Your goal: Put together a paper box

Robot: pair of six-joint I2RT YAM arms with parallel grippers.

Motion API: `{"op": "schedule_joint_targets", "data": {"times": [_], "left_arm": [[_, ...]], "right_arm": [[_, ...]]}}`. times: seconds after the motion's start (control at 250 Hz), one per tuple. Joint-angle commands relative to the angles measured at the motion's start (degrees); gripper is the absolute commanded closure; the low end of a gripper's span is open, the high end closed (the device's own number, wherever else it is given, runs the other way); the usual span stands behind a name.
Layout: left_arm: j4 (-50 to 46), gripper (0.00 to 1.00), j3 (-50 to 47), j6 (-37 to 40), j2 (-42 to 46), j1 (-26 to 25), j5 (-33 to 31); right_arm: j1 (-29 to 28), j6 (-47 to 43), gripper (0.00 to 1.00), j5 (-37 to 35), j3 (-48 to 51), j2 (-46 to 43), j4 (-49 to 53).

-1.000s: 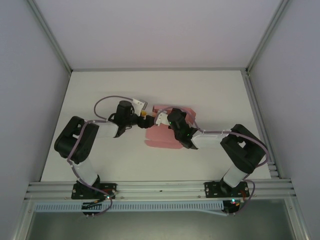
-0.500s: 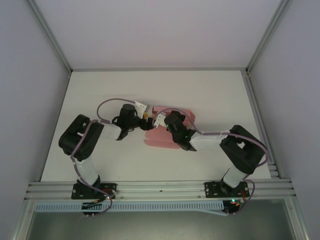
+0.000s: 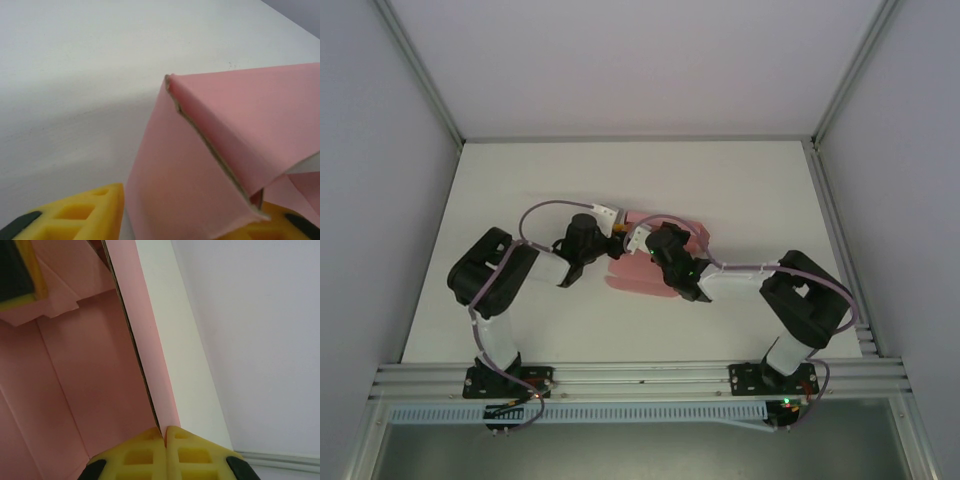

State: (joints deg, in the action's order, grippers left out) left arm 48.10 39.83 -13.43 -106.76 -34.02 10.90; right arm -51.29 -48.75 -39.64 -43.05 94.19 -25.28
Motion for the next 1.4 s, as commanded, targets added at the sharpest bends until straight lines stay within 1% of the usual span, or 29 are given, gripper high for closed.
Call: {"op": "schedule_joint_targets", "data": {"times": [0.0,0.064,0.096,0.14,0.152,0.168,0.196,0.248,0.275,0.335,0.387,0.451,0.507,0.591,0.619,0.655,0.747,0.795,0.842,0.886,1.002,1.038,1.086,1.134,1.226,1.286,1.314,1.397], "left_arm": [[4.1,0.66,2.2,-0.1,-1.6,-0.6,-4.6],[2.8,0.82,3.2,-1.4,-2.2,-0.6,-7.6],[1.9,0.84,3.8,-1.8,-2.6,-0.7,-9.2],[0.9,0.86,4.2,-2.2,-2.9,-0.9,-11.6],[0.7,0.82,4.3,-2.3,-3.0,-0.9,-12.7],[0.3,0.81,4.4,-2.7,-3.1,-1.0,-14.8],[-0.7,0.84,4.5,-3.5,-3.3,-1.2,-18.2],[-2.6,0.86,4.7,-3.0,-3.4,-1.3,-21.9],[-3.3,0.89,4.7,-3.2,-3.5,-1.5,-24.3],[-4.4,0.94,4.4,-3.1,-3.6,-1.7,-27.5],[-5.2,0.97,4.0,-3.4,-3.7,-1.9,-30.4],[-5.8,0.97,3.5,-3.3,-4.1,-1.9,-33.5],[-7.4,0.94,3.5,-3.3,-4.4,-1.9,-35.8],[-9.9,0.92,3.7,-3.9,-5.0,-1.7,-35.4],[-9.3,0.88,3.4,-3.3,-5.3,-1.7,-34.5],[-7.2,0.79,2.5,-2.1,-5.7,-1.8,-33.1],[-0.8,0.65,0.3,0.1,-5.5,-1.7,-26.4],[1.3,0.65,-0.1,1.3,-5.0,-1.7,-23.0],[1.1,0.65,0.4,1.5,-4.4,-1.8,-21.7],[0.5,0.66,1.2,2.6,-3.8,-1.9,-20.0],[0.6,0.67,2.6,4.0,-3.4,-2.2,-18.1],[0.1,0.71,3.2,4.0,-3.6,-2.4,-18.1],[-1.1,0.73,4.4,4.0,-4.0,-2.7,-18.7],[-1.4,0.78,5.4,3.5,-4.6,-3.0,-20.5],[-2.5,0.85,6.5,1.5,-5.3,-3.3,-24.7],[-3.1,0.94,6.5,-0.5,-5.5,-3.4,-27.1],[-4.0,1.00,6.7,-1.7,-5.5,-3.4,-28.9],[-7.1,1.00,6.9,-4.1,-5.6,-3.2,-34.5]], "right_arm": [[-1.0,3.6,1.00,4.1,-0.3,1.5,5.1],[-1.0,4.2,1.00,4.0,-0.3,1.3,5.1],[-1.0,4.6,1.00,3.9,-0.4,1.3,5.2],[-1.1,5.1,1.00,3.9,-0.6,1.3,6.0],[-1.0,5.4,1.00,4.0,-0.7,1.2,6.2],[-1.0,5.6,1.00,4.0,-0.7,1.2,6.6],[-1.1,6.1,1.00,3.7,-0.9,1.3,7.1],[-0.9,6.5,1.00,3.3,-1.2,1.4,8.3],[-1.0,6.9,1.00,2.9,-1.2,1.3,8.4],[-0.9,7.4,1.00,1.9,-1.3,1.5,9.2],[-0.9,8.1,1.00,1.5,-1.5,1.5,9.9],[-0.9,8.6,1.00,1.2,-1.6,1.2,11.2],[-0.9,9.5,1.00,0.2,-1.8,0.8,12.3],[-0.9,10.2,1.00,0.8,-1.9,-0.1,14.3],[-1.0,10.5,1.00,1.4,-2.0,-0.5,15.3],[-0.9,10.7,1.00,2.1,-2.1,-0.8,16.3],[-0.7,10.7,1.00,2.8,-1.6,-1.0,15.8],[-0.6,10.7,1.00,3.2,-1.6,-0.9,15.2],[-0.4,10.6,1.00,4.1,-1.8,-0.5,15.3],[-0.3,10.5,1.00,4.7,-2.0,-0.2,15.0],[0.1,10.7,1.00,5.5,-3.1,1.2,15.2],[0.2,10.7,1.00,5.6,-3.4,1.6,15.3],[0.2,10.8,1.00,5.5,-3.9,2.2,15.5],[0.2,11.0,1.00,5.5,-4.1,2.5,15.6],[0.2,11.8,1.00,5.9,-4.3,2.3,16.4],[0.2,12.5,1.00,5.5,-4.2,2.0,17.3],[0.2,12.7,1.00,5.0,-4.2,1.9,17.8],[0.2,13.1,1.00,3.4,-3.4,1.2,18.5]]}}
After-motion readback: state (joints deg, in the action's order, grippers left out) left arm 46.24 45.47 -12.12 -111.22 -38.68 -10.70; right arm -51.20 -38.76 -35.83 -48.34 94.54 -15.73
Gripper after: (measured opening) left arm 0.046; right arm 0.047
